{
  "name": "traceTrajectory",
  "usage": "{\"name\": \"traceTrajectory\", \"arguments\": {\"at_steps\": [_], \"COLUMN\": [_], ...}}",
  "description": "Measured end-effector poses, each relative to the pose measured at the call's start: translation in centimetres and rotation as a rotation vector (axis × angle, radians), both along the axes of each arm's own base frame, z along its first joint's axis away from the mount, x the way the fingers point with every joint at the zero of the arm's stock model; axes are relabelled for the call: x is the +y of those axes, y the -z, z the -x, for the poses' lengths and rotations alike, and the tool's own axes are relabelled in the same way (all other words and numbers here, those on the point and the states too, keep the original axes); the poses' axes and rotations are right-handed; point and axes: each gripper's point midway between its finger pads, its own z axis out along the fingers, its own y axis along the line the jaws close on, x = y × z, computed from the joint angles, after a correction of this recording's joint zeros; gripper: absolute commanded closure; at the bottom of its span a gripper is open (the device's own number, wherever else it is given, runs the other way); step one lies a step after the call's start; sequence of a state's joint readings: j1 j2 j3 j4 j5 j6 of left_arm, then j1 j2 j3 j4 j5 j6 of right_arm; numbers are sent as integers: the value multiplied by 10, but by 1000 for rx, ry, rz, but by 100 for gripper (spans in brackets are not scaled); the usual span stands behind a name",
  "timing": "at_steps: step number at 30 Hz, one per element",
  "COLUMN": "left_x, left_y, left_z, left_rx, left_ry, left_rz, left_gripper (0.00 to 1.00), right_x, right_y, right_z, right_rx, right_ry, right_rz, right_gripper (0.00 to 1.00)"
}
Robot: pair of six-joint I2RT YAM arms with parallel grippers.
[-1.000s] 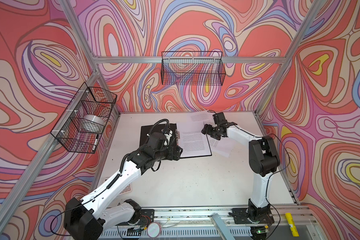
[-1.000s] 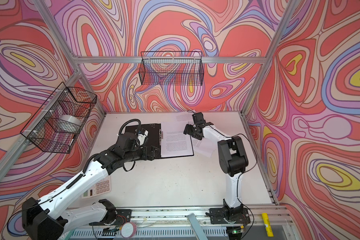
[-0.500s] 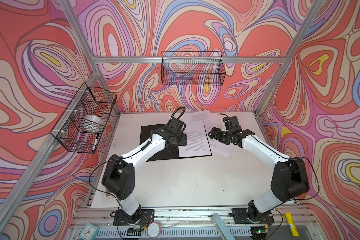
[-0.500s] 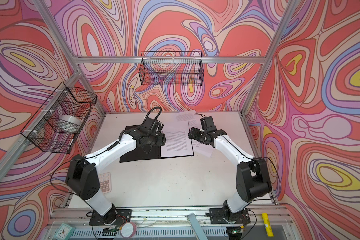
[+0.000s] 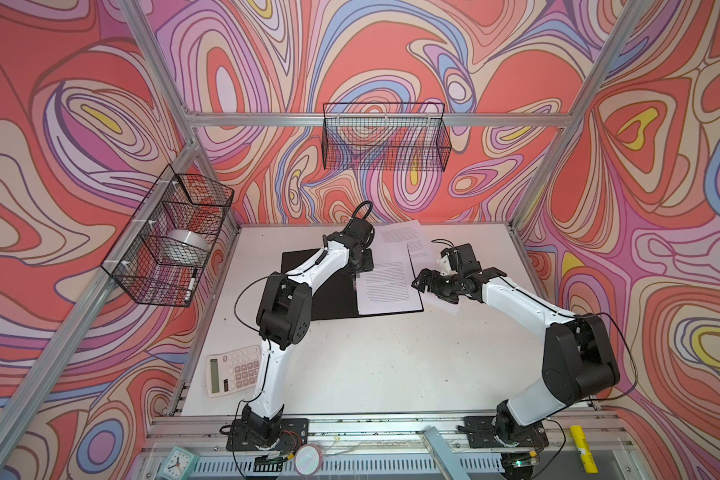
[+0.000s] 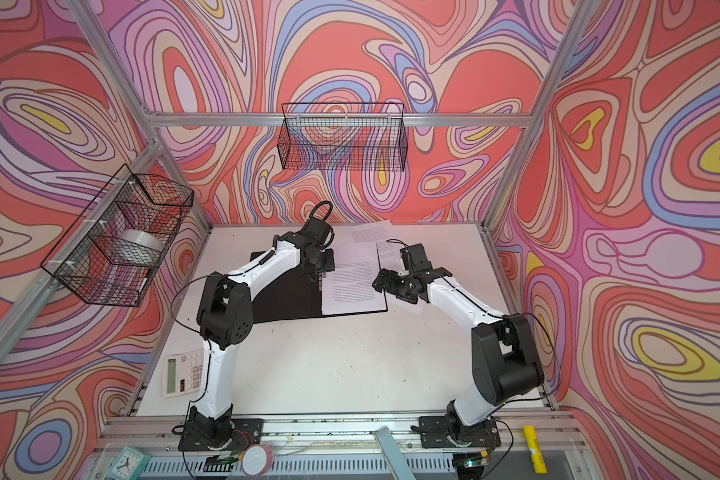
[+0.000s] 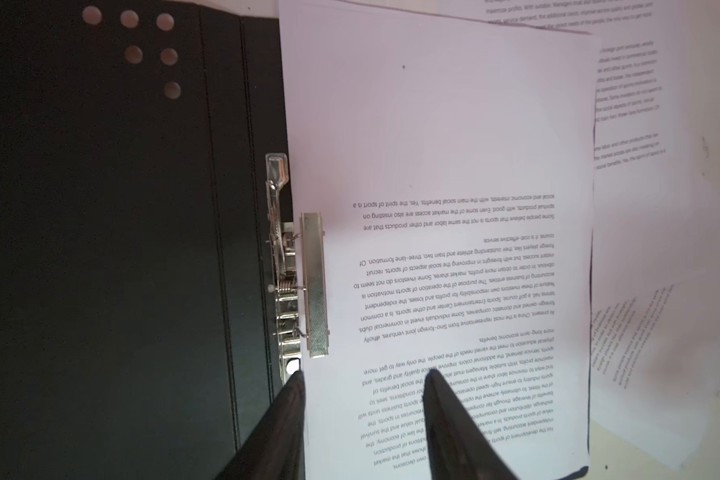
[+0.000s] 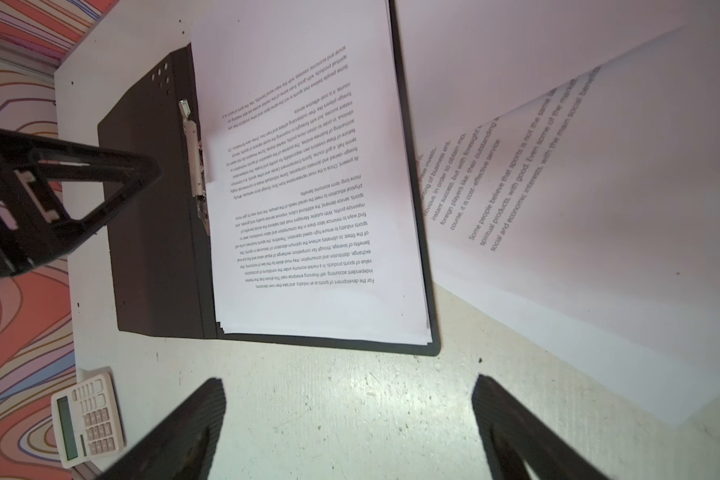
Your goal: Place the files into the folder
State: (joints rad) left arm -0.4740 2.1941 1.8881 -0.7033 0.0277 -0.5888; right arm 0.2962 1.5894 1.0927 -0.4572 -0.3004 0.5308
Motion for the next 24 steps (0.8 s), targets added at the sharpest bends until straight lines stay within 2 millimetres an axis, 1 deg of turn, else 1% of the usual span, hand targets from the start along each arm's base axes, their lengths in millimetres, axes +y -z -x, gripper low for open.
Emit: {"name": "traceTrajectory", "arguments": {"at_steps": [4,7,12,19,24], "left_x": [0,0,6,9,8], "left_y": [7,16,28,34,35], "left_z": [0,0,-4,-9,-11], "left_rx": [22,43,66,75,74], "left_ry": [-10,-16,-38,-53,-52], "left_rz": [-2,1,-1,6,8], "left_gripper": [59,60,60,62,63], "right_x": [1,3,4,5,5], "right_y": [2,2,4,6,10], "right_z": [2,2,2,3,3], "right_rx": [9,9,14,21,31], "right_ry": [-7,-11,-19,-22,-23], "right_rz": [-8,-14,-19,-21,-21], "right_gripper": [2,2,2,2,2]}}
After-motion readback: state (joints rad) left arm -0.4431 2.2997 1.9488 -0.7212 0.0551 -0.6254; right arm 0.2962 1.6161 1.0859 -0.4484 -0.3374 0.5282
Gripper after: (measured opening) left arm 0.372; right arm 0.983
